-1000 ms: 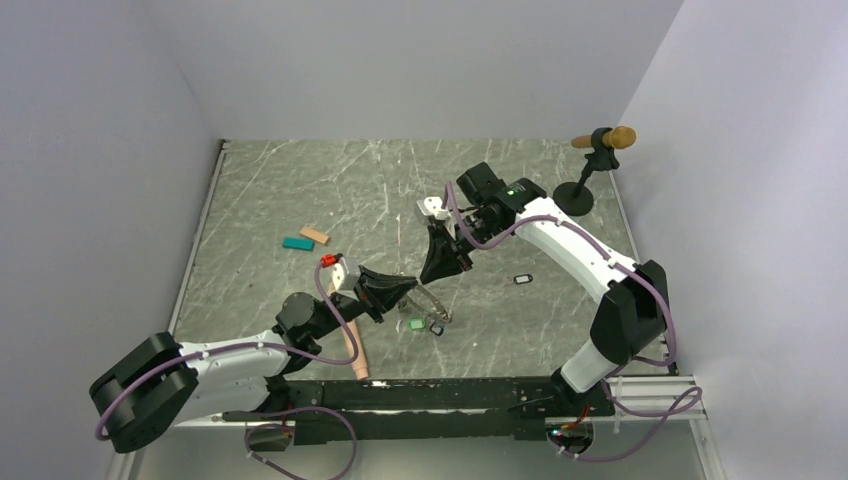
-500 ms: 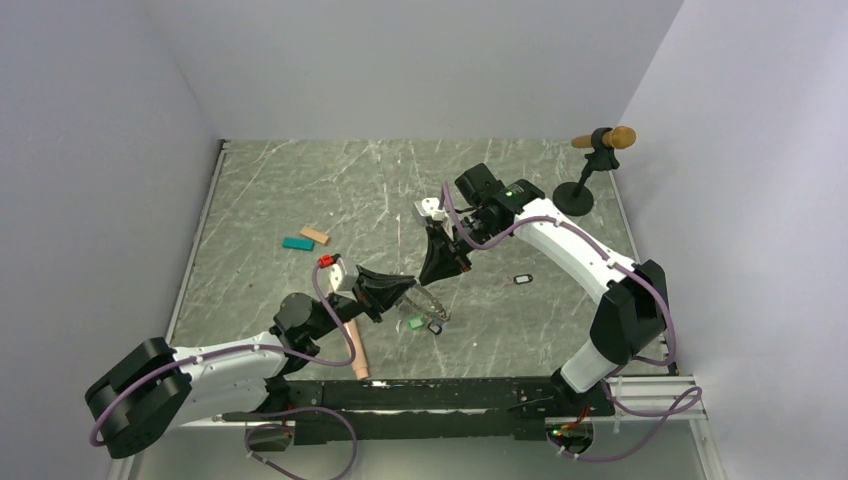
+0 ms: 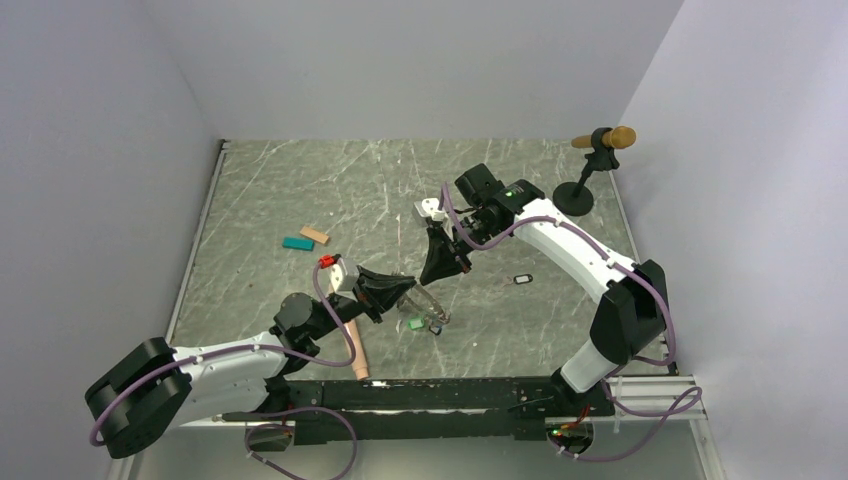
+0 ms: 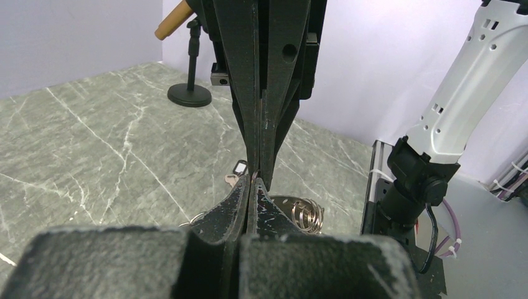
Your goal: Put the keys on the keyring
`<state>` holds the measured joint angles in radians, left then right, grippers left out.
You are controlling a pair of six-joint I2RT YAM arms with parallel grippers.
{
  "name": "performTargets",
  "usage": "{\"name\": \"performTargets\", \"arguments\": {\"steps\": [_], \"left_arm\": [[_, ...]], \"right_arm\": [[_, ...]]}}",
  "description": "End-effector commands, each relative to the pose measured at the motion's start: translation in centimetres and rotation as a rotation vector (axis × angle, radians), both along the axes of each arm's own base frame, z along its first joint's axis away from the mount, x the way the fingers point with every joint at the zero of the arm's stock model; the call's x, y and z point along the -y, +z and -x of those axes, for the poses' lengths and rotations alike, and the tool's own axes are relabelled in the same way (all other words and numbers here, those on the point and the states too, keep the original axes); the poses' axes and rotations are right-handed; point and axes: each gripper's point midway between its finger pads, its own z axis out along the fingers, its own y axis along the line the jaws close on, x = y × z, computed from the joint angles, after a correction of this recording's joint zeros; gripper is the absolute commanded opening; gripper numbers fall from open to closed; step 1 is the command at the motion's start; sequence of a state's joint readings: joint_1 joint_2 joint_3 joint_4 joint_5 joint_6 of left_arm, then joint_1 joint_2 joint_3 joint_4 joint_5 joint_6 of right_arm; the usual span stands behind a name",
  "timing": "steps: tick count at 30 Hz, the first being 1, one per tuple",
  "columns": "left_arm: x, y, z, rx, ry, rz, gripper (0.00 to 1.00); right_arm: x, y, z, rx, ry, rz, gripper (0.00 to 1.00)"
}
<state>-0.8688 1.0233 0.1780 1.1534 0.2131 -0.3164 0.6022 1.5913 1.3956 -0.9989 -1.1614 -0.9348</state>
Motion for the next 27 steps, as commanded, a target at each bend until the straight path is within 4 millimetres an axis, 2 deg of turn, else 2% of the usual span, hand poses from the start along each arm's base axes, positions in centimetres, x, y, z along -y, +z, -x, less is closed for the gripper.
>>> {"name": "performTargets", "arguments": {"steps": [1, 4, 5, 6, 8, 9, 11, 16, 21, 25, 27], "left_arm": [[-0.4, 2.8, 0.3, 0.069, -0.002, 0.078, 0.0], [-0.6, 2.4, 0.4, 0.06, -0.001, 0.076, 0.0], [-0.8, 2.3, 0.4, 0.056, -0.003, 0.074, 0.04], [-1.2, 2.3, 0.4, 0.057, -0.002, 0.077, 0.12], [-1.8, 2.2, 0.8, 0.055, -0.012, 0.077, 0.38], [-2.3, 2.2, 0.7, 0.056, -0.006, 0.077, 0.46], [-3.1, 2.0, 0.7, 0.059, 0.006, 0.056, 0.54], [-4.0, 1.0, 1.0, 0.089, 0.027, -0.072, 0.6], [-3.1, -1.2, 2.3, 0.111, -0.079, -0.255, 0.57], [-2.2, -1.6, 3.1, 0.163, -0.145, -0.314, 0.54], [-1.8, -1.5, 2.9, 0.211, -0.144, -0.344, 0.53]], "right_arm": [[-0.5, 0.5, 0.3, 0.0, 0.024, -0.03, 0.0], [-0.5, 0.5, -0.1, 0.002, 0.009, -0.003, 0.0], [-0.4, 0.5, -0.2, 0.002, 0.009, 0.005, 0.0], [-0.3, 0.4, -0.1, 0.002, 0.015, 0.012, 0.0], [-0.1, 0.3, 0.0, 0.011, 0.025, 0.018, 0.0], [0.0, 0.4, 0.1, 0.015, 0.03, 0.018, 0.0], [0.2, 0.4, 0.2, 0.032, 0.037, 0.021, 0.0], [0.6, 0.4, 0.6, 0.08, 0.067, 0.012, 0.0], [1.4, 0.6, 1.9, 0.217, 0.146, -0.043, 0.0], [1.3, 0.1, 2.6, 0.366, 0.187, -0.062, 0.0], [1.2, -0.4, 2.6, 0.386, 0.199, -0.039, 0.0]]}}
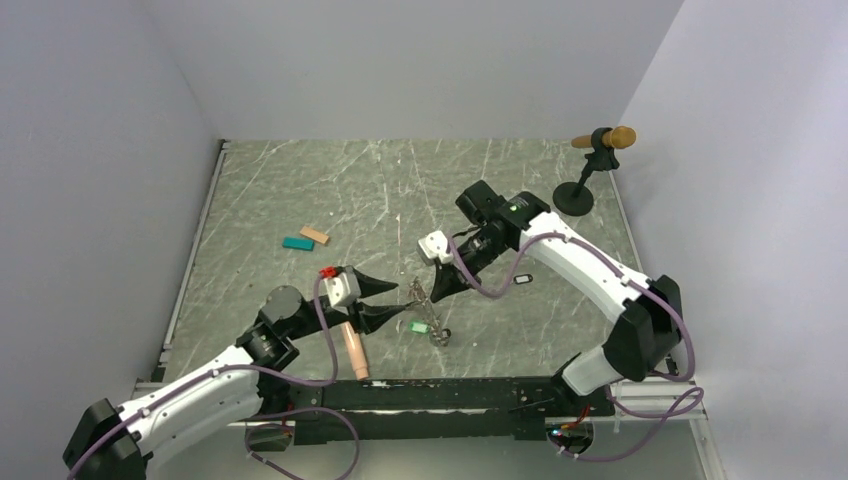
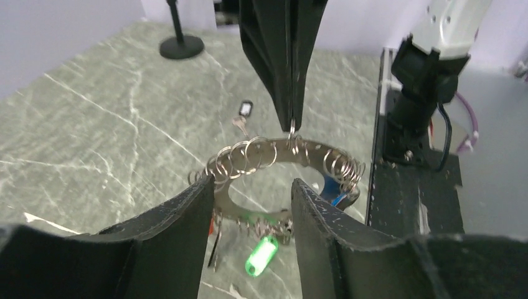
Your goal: Put the keys on the keyring
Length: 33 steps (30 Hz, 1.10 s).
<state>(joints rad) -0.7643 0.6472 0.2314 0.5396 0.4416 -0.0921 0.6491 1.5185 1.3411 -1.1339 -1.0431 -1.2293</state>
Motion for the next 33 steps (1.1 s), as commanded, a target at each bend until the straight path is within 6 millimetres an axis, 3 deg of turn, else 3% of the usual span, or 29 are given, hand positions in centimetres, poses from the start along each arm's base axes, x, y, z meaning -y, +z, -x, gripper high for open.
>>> {"name": "performTargets", "arguments": {"steps": [1, 9, 17, 33], "left_arm": [[1.2, 0.2, 0.5, 0.106, -0.076, -0.101, 0.52], [3.1, 1.0, -0.1, 0.109, -0.127, -0.127, 0.39], [3.2, 0.9, 0.0, 0.122, -0.137, -0.135, 0.3], [3.8, -0.1, -0.7, 0.126, -0.115, -0.154, 0.3]], "right_arm": [[-0.7, 1.3, 0.1, 0.177, 0.073, -0.076, 0.0], [-0.7, 0.8, -0.3, 0.188, 0.057, -0.051, 0.0], [-0.8, 0.7, -0.2, 0.173, 0.054, -0.054, 0.0], [-0.9, 0.8, 0.0, 0.154, 0.056, -0.059, 0.0]]}}
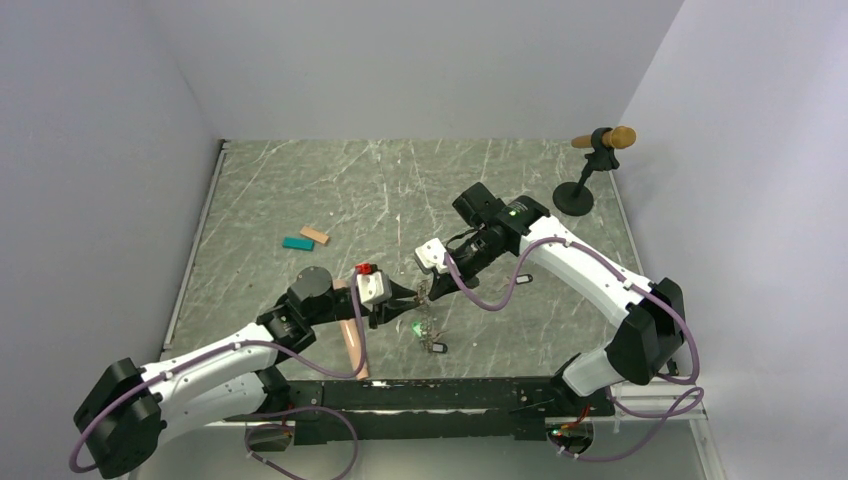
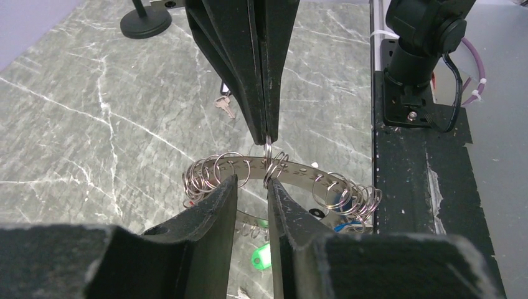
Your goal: Put the keys on the keyring
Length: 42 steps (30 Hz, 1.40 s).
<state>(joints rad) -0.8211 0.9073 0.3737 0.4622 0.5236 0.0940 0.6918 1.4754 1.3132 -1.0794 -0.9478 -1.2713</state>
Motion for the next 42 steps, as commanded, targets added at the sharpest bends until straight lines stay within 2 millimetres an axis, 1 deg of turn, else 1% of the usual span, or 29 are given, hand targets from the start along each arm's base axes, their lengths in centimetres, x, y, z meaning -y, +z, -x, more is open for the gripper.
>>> {"name": "performTargets", "arguments": {"steps": [1, 4, 7, 10, 13, 18, 22, 28, 35, 42], "left_arm": [[0.0, 2.3, -0.7, 0.088, 0.029, 0.04, 0.3], [-1.0, 1.6, -1.5, 0.108, 0.097, 0.009, 0.33], [-1.9, 0.9, -1.8, 0.117, 0.141, -0.012, 0.33], [-2.2, 0.8, -1.9, 0.126, 0.159, -0.009, 0.34], [-1.8, 1.1, -1.9, 0.126, 0.145, 0.013, 0.34], [-0.3, 1.7, -1.7, 0.114, 0.086, 0.051, 0.33], [0.3, 2.2, -1.4, 0.125, 0.051, 0.083, 0.34], [0.4, 2.2, -0.1, 0.12, -0.005, 0.104, 0.37], [0.1, 1.6, 1.0, 0.097, -0.041, 0.106, 0.39], [0.2, 1.6, 1.0, 0.09, -0.041, 0.106, 0.39]], "right_arm": [[-0.8, 1.4, 0.1, 0.009, 0.024, -0.069, 0.0], [-0.8, 1.4, 0.2, 0.007, 0.025, -0.07, 0.0], [-0.8, 1.4, 0.2, 0.005, 0.027, -0.071, 0.0], [-0.8, 1.4, 0.3, 0.002, 0.031, -0.074, 0.0], [-0.9, 1.5, 0.3, -0.002, 0.032, -0.076, 0.0], [-0.9, 1.5, 0.4, -0.008, 0.032, -0.076, 0.0], [-0.9, 1.4, 0.4, -0.009, 0.032, -0.075, 0.0], [-0.9, 1.3, 0.4, -0.011, 0.033, -0.072, 0.0], [-0.9, 1.4, 0.2, -0.014, 0.023, -0.071, 0.0], [-1.0, 1.4, 0.3, -0.022, 0.024, -0.073, 0.0]]}}
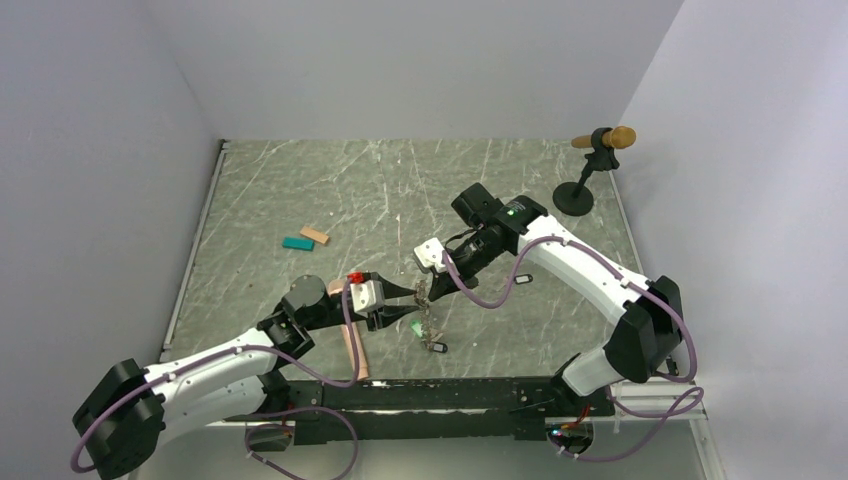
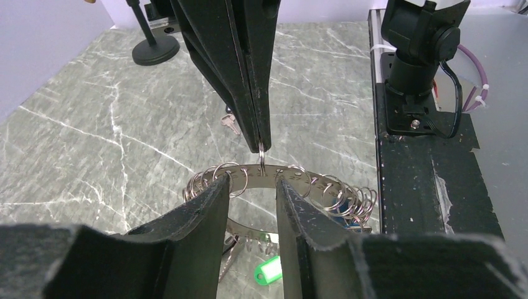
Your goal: Put the keys on the keyring
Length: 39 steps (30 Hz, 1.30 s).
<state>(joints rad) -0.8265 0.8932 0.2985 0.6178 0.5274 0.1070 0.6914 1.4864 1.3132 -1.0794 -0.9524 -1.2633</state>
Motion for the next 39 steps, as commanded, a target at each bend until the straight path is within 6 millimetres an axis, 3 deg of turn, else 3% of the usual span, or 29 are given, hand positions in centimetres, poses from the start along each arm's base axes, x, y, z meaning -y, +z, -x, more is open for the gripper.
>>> {"name": "performTargets", "arguments": {"steps": [1, 23, 34, 39], "left_arm": [[0.4, 1.3, 0.4, 0.013, -0.028, 0.039, 0.39], [1.5, 2.6, 0.6, -0.006, -0.074, 0.091, 0.34], [1.9, 2.6, 0.4, -0.019, -0.077, 0.096, 0.23], [1.7, 2.8, 0.4, -0.035, -0.066, 0.115, 0.24]], "right_arm": [[-0.9, 1.6, 0.3, -0.007, 0.026, -0.081, 0.0], [-1.1, 1.5, 0.1, -0.017, 0.012, -0.074, 0.0], [-1.2, 1.3, -0.1, -0.027, 0.002, -0.067, 0.0], [-1.2, 1.3, -0.1, -0.028, 0.002, -0.065, 0.0]]}}
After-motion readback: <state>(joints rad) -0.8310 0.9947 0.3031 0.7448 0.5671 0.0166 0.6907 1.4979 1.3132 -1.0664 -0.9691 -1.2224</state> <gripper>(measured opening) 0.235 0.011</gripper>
